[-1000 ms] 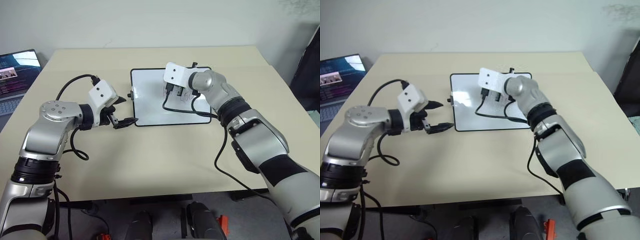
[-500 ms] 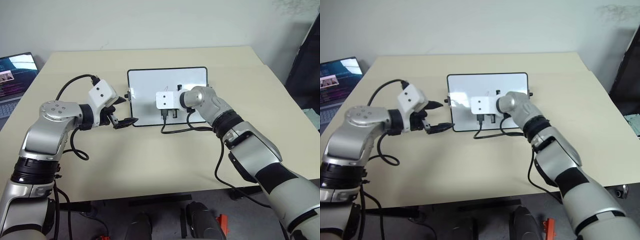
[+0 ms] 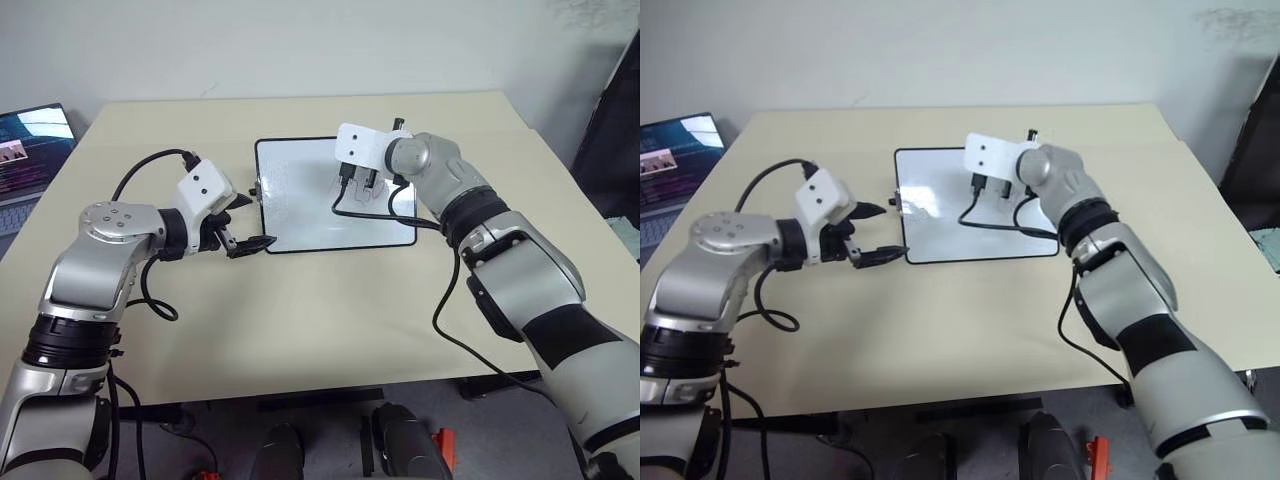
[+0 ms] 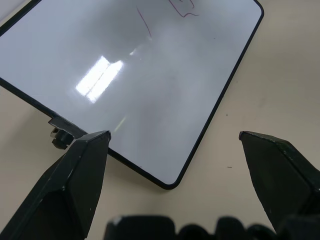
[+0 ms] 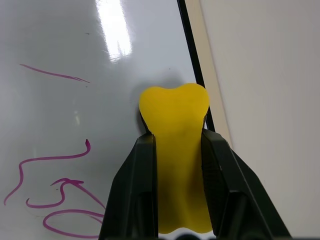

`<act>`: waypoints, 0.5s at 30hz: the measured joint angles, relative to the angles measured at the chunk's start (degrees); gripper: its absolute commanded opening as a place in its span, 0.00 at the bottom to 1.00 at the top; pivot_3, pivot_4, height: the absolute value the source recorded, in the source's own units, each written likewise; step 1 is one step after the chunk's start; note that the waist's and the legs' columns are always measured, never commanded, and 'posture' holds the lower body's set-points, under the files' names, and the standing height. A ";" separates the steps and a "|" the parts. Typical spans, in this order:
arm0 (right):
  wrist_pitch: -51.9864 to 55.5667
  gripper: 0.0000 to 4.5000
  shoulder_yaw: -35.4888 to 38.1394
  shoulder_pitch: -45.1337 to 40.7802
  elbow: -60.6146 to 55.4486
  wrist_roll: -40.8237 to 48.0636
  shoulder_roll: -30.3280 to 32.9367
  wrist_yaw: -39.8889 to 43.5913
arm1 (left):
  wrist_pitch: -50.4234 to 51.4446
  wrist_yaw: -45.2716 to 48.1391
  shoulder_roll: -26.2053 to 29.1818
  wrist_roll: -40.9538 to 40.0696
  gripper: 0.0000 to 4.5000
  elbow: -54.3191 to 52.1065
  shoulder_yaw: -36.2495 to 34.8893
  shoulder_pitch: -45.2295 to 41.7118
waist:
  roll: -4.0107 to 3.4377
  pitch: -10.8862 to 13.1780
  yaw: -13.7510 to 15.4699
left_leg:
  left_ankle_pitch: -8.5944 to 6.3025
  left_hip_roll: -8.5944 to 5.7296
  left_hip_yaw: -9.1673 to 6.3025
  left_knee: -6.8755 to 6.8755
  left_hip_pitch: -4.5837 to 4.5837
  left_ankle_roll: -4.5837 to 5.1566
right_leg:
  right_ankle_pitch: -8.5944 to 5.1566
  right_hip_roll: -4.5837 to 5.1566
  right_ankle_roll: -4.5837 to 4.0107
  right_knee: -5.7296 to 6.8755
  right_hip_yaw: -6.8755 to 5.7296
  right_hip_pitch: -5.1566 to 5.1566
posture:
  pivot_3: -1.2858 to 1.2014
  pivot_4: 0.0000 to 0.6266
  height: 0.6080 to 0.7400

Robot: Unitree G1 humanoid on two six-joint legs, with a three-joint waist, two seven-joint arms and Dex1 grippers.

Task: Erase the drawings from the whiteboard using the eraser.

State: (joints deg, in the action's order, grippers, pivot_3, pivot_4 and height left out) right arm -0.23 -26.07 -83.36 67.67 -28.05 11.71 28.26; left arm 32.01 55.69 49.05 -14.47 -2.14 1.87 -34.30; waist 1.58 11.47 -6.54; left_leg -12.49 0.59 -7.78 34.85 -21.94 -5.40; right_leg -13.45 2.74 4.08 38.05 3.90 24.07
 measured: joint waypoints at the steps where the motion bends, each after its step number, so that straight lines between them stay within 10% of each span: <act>1: -0.13 0.18 -0.02 0.01 -0.01 -0.01 -0.01 0.44 | 0.00 0.00 0.00 0.00 1.00 0.00 0.00 0.00 | 0.00 0.00 -0.01 | 0.00 0.00 0.00 0.00 0.00 0.00 | 0.00 0.00 0.00 0.01 0.00 0.00 | 0.52 0.24 1.00; 15: -1.95 0.18 -5.56 9.57 -11.80 -1.76 -3.63 11.79 | -0.19 0.07 -0.26 -0.04 1.00 0.40 0.01 -0.12 | 0.03 -0.03 -0.29 | 0.01 0.05 -0.02 0.08 0.11 -0.01 | -0.10 -0.08 0.27 0.11 0.05 -0.06 | 0.52 0.24 1.00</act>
State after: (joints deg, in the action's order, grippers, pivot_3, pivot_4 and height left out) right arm -2.18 -31.63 -73.79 55.87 -29.81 8.08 40.04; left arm 31.82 55.76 48.79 -14.51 -1.74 1.89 -34.43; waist 1.61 11.44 -6.82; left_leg -12.48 0.65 -7.79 34.93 -21.83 -5.40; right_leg -13.55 2.65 4.35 38.16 3.95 24.01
